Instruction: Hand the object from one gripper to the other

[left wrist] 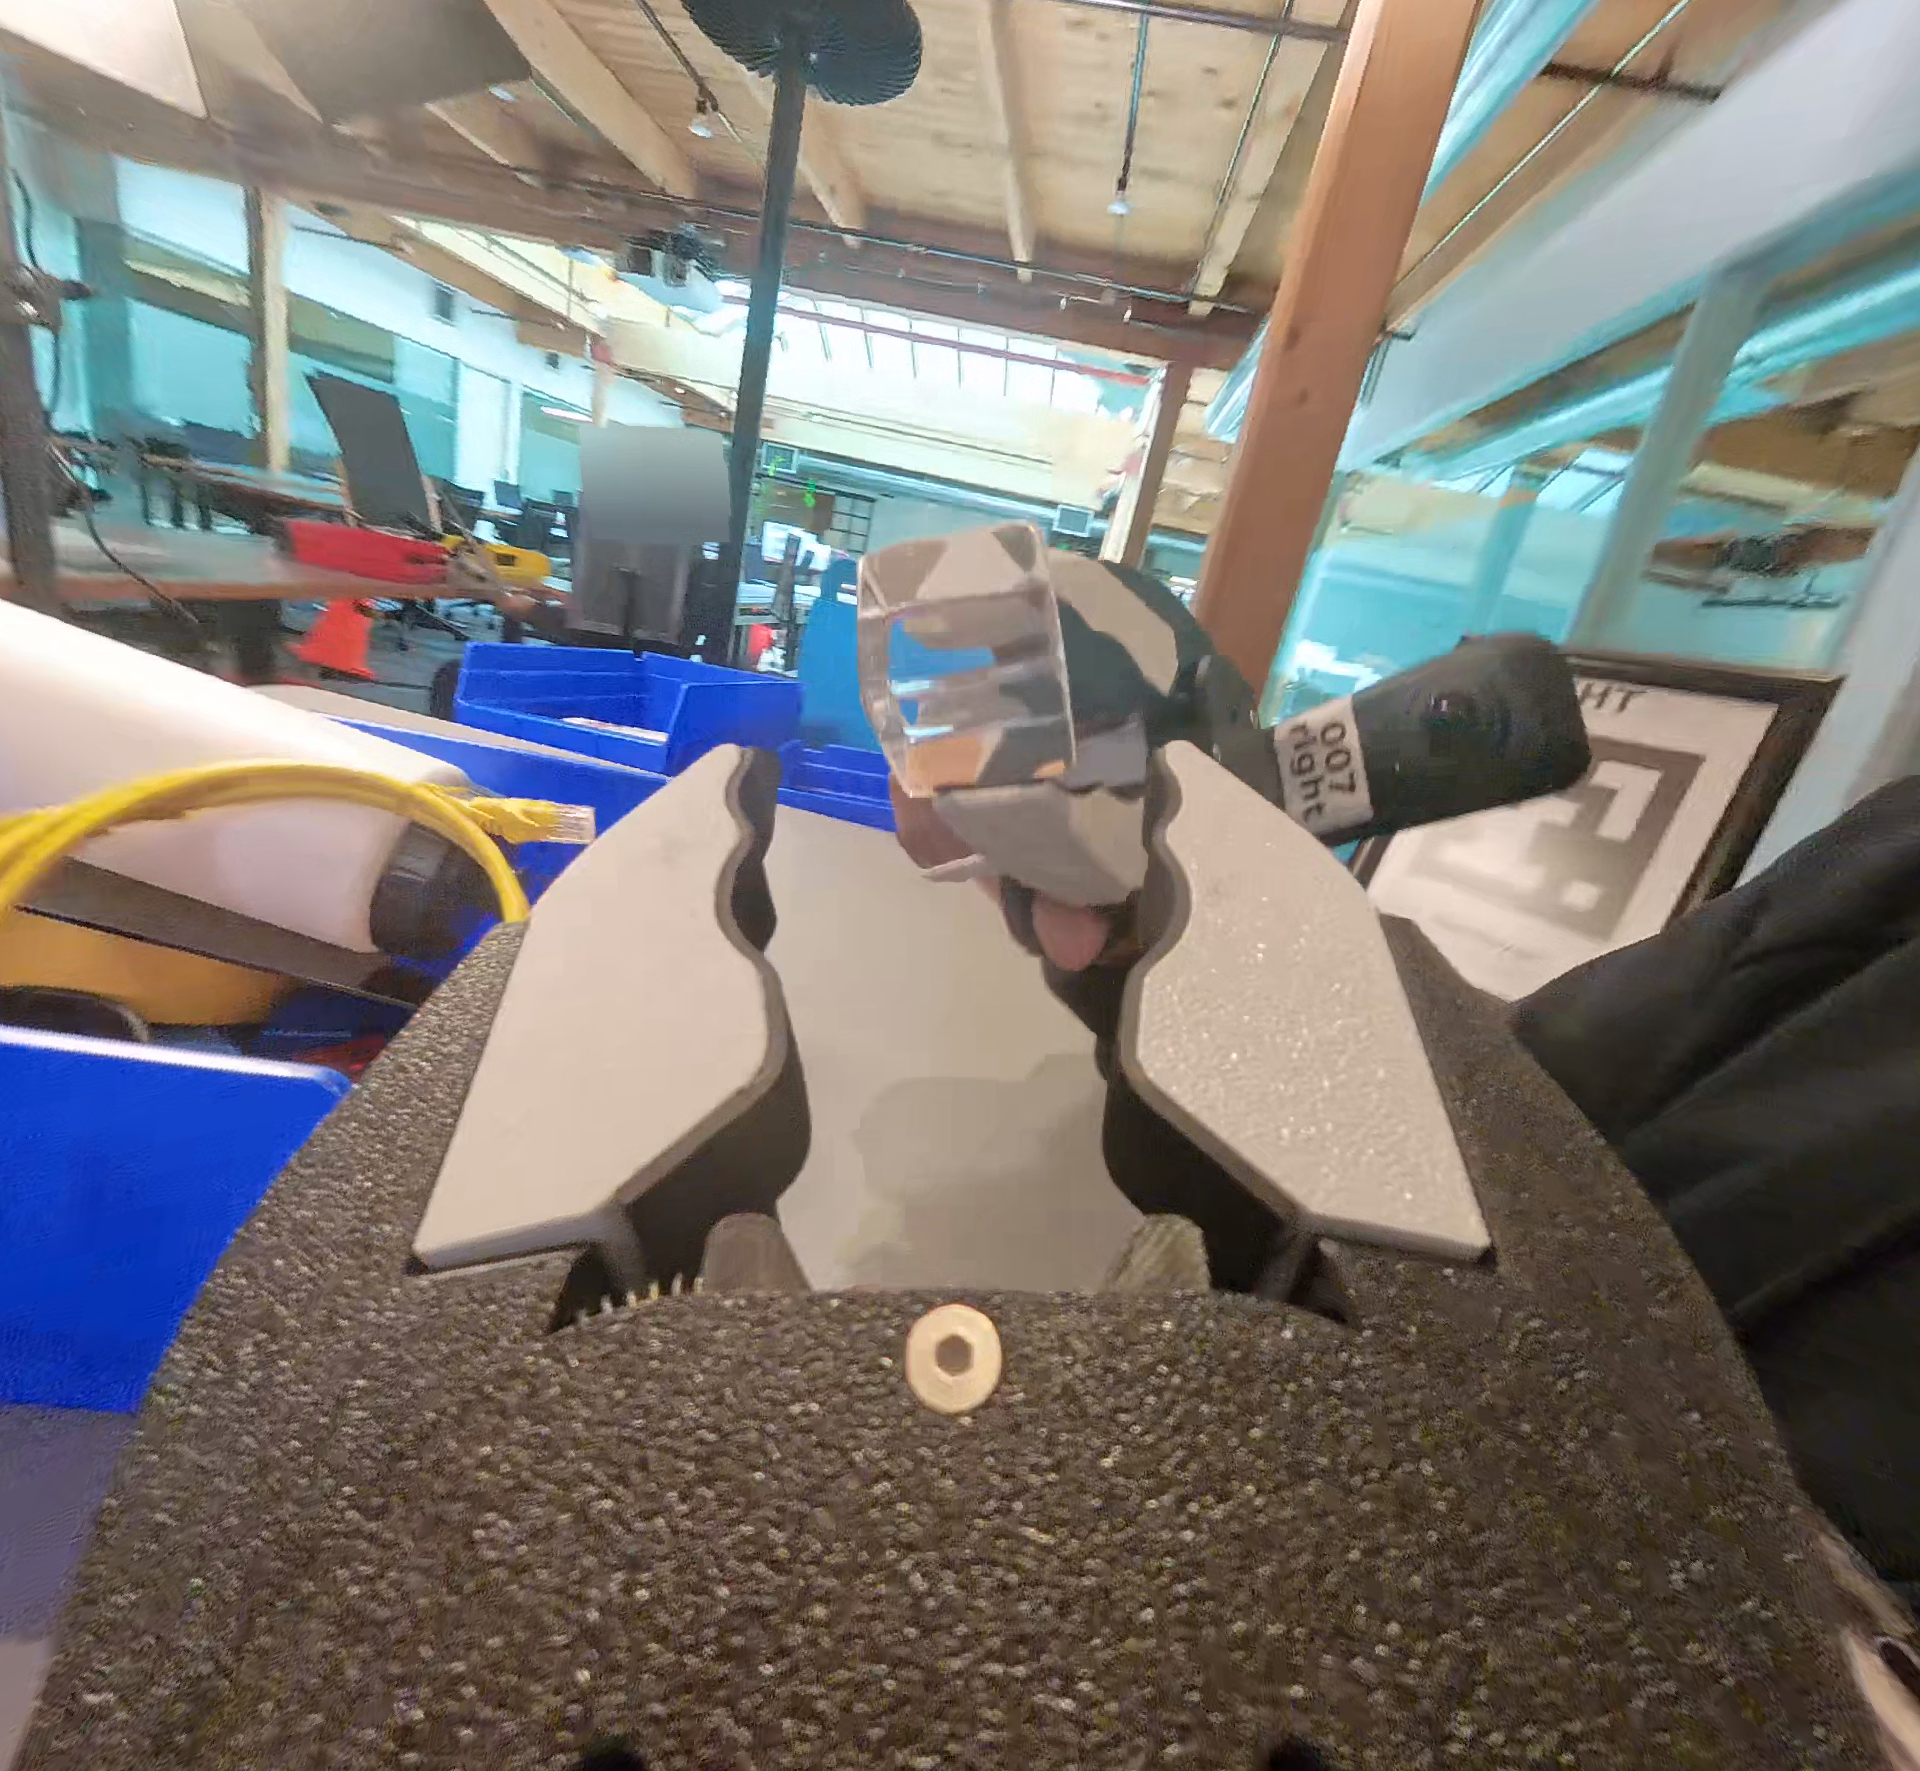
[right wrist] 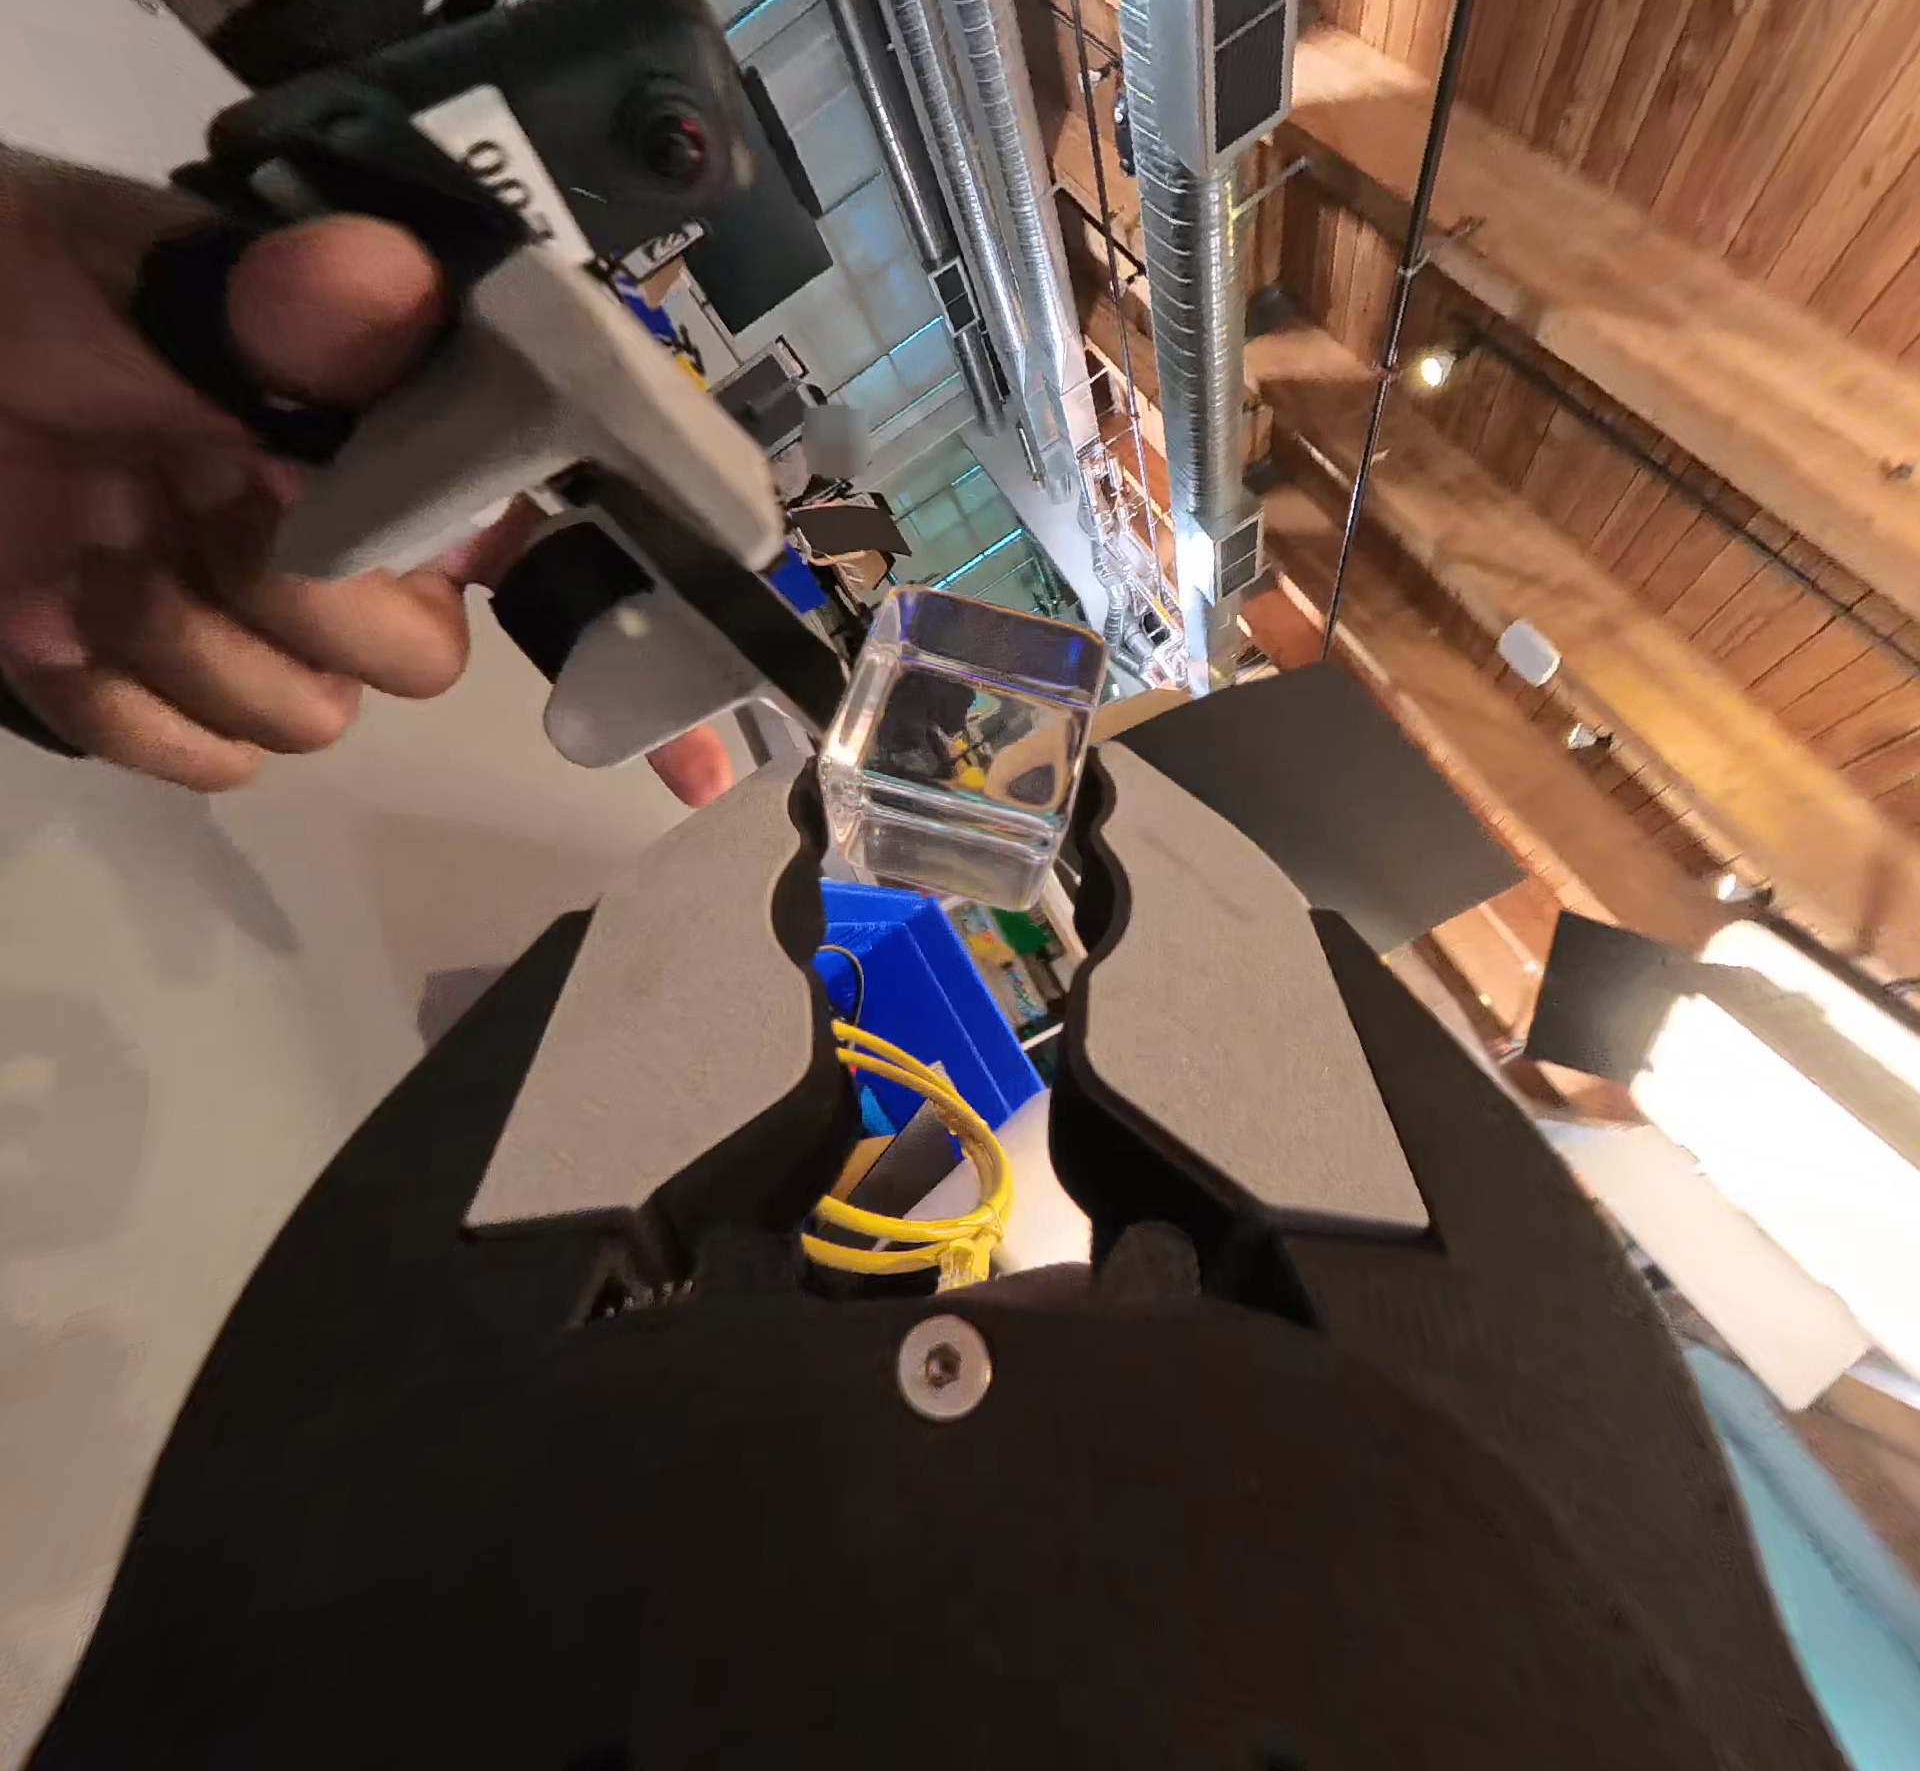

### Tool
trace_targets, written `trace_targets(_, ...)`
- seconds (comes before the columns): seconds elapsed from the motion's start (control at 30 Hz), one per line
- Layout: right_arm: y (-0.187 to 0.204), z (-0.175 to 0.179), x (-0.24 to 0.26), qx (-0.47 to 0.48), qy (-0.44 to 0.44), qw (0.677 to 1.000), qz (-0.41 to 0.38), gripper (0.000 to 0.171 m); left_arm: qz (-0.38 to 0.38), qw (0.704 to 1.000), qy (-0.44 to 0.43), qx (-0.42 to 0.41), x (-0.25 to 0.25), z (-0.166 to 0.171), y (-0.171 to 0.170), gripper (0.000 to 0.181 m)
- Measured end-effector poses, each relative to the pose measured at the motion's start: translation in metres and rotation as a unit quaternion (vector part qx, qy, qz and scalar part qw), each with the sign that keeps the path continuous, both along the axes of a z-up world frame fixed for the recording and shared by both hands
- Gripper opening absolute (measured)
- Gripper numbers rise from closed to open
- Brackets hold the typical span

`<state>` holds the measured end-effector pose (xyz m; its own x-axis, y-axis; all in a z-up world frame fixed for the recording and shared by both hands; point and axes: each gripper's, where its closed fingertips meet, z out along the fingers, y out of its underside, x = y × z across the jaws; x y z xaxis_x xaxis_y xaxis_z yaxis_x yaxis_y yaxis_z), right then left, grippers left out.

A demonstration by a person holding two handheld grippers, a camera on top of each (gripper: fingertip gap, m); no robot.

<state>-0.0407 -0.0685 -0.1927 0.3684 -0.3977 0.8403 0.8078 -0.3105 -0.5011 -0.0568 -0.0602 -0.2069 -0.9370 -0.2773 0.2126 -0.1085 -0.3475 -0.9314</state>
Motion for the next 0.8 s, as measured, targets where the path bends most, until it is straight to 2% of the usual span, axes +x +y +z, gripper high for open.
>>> trace_targets(0.2, 0.021, -0.017, -0.012, -0.045, -0.039, 0.998, 0.007, 0.046, -0.037, 0.999, 0.039, -0.007, -0.001, -0.006, -0.005, 0.067)
trace_targets(0.27, 0.025, -0.02, -0.015, -0.053, -0.04, 0.998, 0.013, 0.046, -0.037, 0.999, 0.024, -0.005, -0.005, -0.005, -0.006, 0.049)
trace_targets(0.47, 0.023, -0.022, -0.009, -0.047, 0.007, 0.999, 0.02, 0.047, 0.052, 0.995, -0.076, 0.047, -0.003, -0.003, -0.004, 0.046)
trace_targets(0.57, 0.019, -0.019, -0.011, -0.037, 0.027, 0.998, 0.039, 0.05, 0.076, 0.992, -0.094, 0.046, -0.003, 0.0, -0.003, 0.046)
trace_targets(0.73, 0.009, -0.016, -0.015, -0.032, 0.039, 0.996, 0.071, 0.051, 0.074, 0.992, -0.085, 0.054, -0.001, -0.003, 0.001, 0.046)
trace_targets(0.8, 0.009, -0.025, -0.02, -0.056, 0.075, 0.99, 0.103, 0.059, 0.07, 0.99, -0.091, 0.081, -0.001, -0.008, 0.002, 0.046)
